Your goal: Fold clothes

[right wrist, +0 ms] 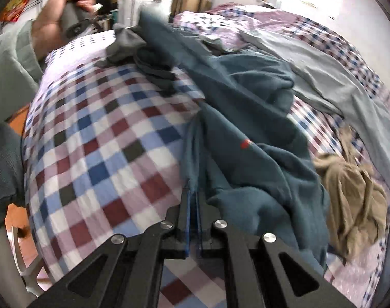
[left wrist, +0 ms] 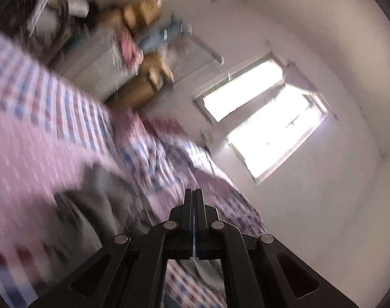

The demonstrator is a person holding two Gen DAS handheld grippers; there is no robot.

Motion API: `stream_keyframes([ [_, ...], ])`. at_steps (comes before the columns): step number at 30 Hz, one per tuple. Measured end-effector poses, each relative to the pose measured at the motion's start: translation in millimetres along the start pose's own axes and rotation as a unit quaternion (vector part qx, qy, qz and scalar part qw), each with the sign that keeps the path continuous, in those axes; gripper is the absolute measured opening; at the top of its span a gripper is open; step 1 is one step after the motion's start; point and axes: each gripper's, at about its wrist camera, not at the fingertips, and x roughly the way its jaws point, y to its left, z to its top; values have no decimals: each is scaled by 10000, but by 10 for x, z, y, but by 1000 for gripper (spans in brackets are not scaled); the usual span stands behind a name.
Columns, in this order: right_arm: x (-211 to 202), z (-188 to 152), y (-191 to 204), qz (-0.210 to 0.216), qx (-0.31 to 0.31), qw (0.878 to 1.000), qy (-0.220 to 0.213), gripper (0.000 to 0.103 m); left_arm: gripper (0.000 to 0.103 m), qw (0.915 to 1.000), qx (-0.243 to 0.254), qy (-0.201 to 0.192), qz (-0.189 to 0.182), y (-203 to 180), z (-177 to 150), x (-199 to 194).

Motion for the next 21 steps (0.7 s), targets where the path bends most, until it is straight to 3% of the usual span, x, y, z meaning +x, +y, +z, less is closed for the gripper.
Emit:
stream_keyframes([
  [2,16,-24,-22,-11,26,10000,24,2,0,9993,215,-236,213,2,97,-56],
  [4,58,-8,16,-18,-48,10000,73,2,0,9986,-86,455,270,152,-83,148],
  [6,111,29,63,-35,-114,9999,110,2,0,9941,-196,1059,96,161,-330,297],
  [10,184,70,76,-99,-136,9998,109,2,3,9759,5,2170,-235,-20,-878,515],
  [13,203,66,65,-79,-95,9999,93,2,26,9555,132,2905,-489,-192,-1299,584],
  [15,205,63,59,-60,-51,9999,65,2,53,9427,150,3276,-607,-284,-1532,588],
  [17,197,59,47,-9,25,10000,21,4,64,9277,223,3671,-645,-375,-1734,570],
  [19,179,62,38,73,93,9999,-35,7,65,9114,339,4055,-618,-469,-1904,532],
  [21,148,74,29,192,181,9996,-119,14,65,9042,442,4217,-511,-491,-2029,506],
])
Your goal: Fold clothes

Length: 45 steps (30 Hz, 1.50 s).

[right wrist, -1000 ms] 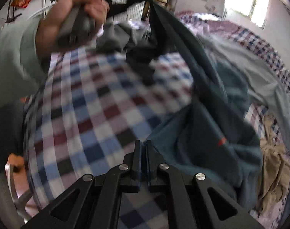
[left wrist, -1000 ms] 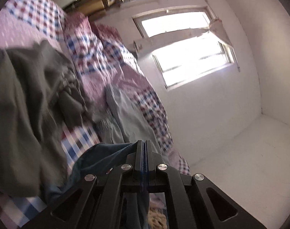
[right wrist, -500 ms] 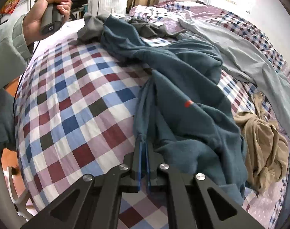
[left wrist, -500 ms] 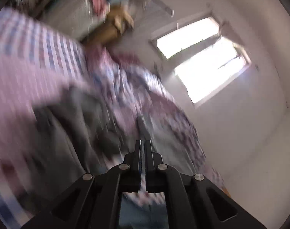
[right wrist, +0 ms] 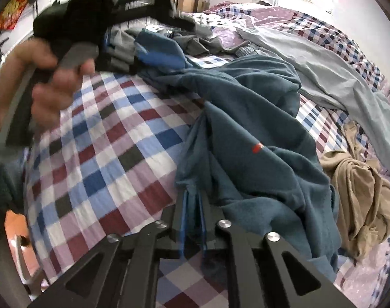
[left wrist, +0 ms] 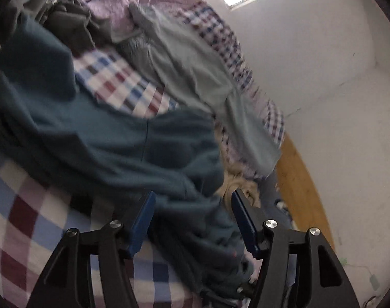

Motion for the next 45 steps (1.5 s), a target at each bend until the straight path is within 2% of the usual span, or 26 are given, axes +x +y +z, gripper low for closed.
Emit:
stream_keyframes([
  [2,-47,23,3,144,57,9998,-128,33,65,9999,24,107,82,-12,-60,25],
  [4,-103,52,18,219,66,9994,-278,42,66,9996,72,205,160,-17,-110,26],
  [9,8,99,71,48,36,9999,-108,45,66,9984,19,468,324,80,-153,102],
  [12,149,103,113,-96,-52,9999,121,43,66,9981,-174,529,253,175,-149,158],
  [16,239,106,119,-234,-67,9996,157,43,66,9968,-465,633,127,269,-139,267],
  [18,255,144,109,-496,-21,9987,147,23,66,9969,-487,617,100,272,-111,317],
  [19,263,163,104,-627,2,9979,143,6,66,9969,-498,609,87,274,-96,342],
  [22,222,223,168,-864,-151,9961,46,6,66,9970,-525,568,40,294,-28,398],
  [26,9,346,384,-1113,-524,9920,-272,5,64,9986,-457,252,-93,281,108,340],
  [28,-110,417,497,-1244,-689,9888,-443,5,47,9994,-259,168,-146,229,166,293],
  [29,-136,449,529,-1257,-746,9880,-491,5,25,9996,-181,139,-156,208,188,276],
  [30,-188,457,563,-1313,-793,9864,-583,5,18,9996,-129,123,-233,198,208,263],
  [31,-235,465,578,-1318,-805,9860,-635,5,17,9994,-77,105,-309,188,228,251],
  [32,-280,477,567,-1412,-815,9841,-704,5,10,9992,-11,59,-385,172,241,235],
  [37,-625,520,447,-2018,-679,9701,-1166,5,7,9968,177,-388,-671,56,362,65],
  [42,-1087,519,106,-2747,-252,9465,-1677,5,7,9906,36,-970,-968,28,506,-218],
  [45,-1340,490,-24,-3207,34,9266,-1964,4,7,9836,54,-1394,-1142,-30,559,-442],
])
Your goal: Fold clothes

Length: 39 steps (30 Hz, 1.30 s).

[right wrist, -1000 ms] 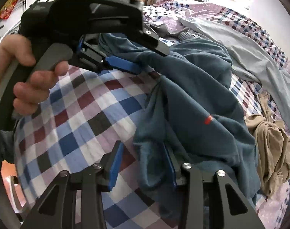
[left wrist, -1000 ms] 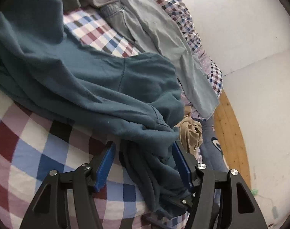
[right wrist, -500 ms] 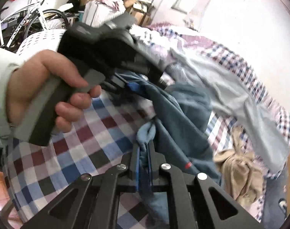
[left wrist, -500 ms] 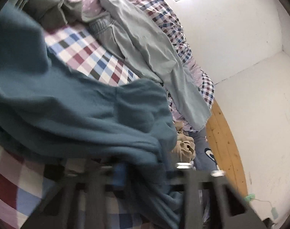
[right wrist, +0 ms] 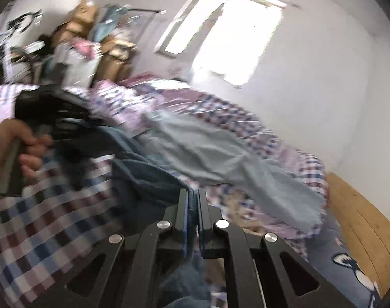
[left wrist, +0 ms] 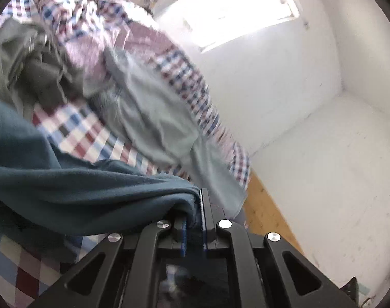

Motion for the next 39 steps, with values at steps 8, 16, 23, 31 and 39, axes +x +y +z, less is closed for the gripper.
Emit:
stream_keyframes([
  [8,-559,77,-928,-1763,1676,9654,-936,4,6,9927,96,-1206,20,-213,306,-564],
  [16,105,-721,-1498,-1726,3065,9345,547,5,7,9905,-139,-1132,770,180,390,-568],
  [23,625,-1298,-1472,-1878,3107,9130,1863,13,7,9914,69,-626,1145,234,285,-304],
  [31,406,-1508,-1729,-2573,3655,8765,1788,32,32,9891,13,-581,1355,275,281,-334],
  [39,538,-832,-861,586,2812,9542,839,33,82,9879,255,-444,1467,180,230,-283],
])
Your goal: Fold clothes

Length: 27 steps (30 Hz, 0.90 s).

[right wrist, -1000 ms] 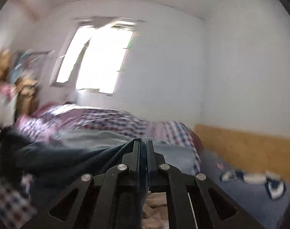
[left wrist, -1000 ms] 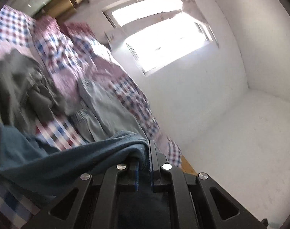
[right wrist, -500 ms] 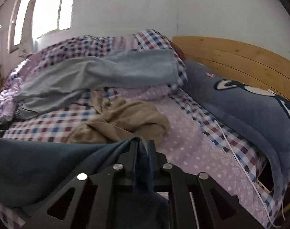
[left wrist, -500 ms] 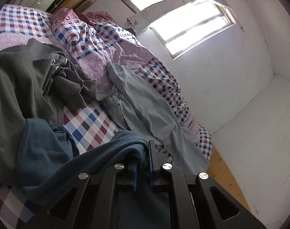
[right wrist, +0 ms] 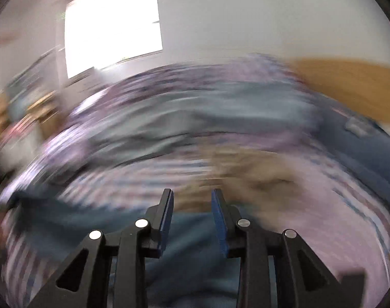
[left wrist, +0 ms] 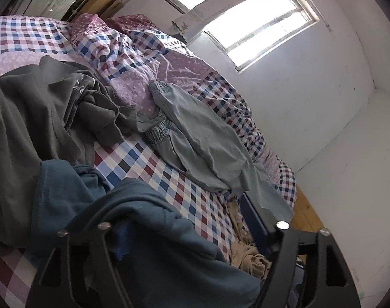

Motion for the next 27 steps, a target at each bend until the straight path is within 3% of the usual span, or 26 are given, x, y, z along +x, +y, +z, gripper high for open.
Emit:
stream_keyframes([
  [2,135,-87,454,987,-718,9921,301,33,83,10000,36,67,-27,-19,-20,20],
  [4,261,-288,953,1621,-1491,9724,768,33,83,9998,73,164,-84,-31,-42,50],
  [7,399,-571,1389,1729,-2311,9496,1228,33,84,9992,167,373,-48,-59,-87,117],
  [9,477,-678,1488,1704,-2517,9424,1394,33,84,9982,268,543,23,-95,-124,157],
  [15,639,-839,1576,1387,-2885,9348,1539,31,84,9934,607,976,11,-204,-288,192],
  [18,739,-755,1581,1095,-2882,9407,1419,27,84,9906,740,1145,-56,-255,-378,156],
  [20,802,-658,1559,865,-2697,9508,1258,17,84,9889,849,1213,-156,-285,-418,118],
  [22,861,-506,1439,469,-2217,9695,934,8,84,9868,957,1281,-256,-314,-457,80],
  [24,914,-348,1254,20,-1561,9857,629,7,84,9852,1024,1348,-257,-306,-484,85],
  [27,971,-219,869,-693,-641,9943,502,3,84,9831,918,1570,-209,-232,-548,156],
])
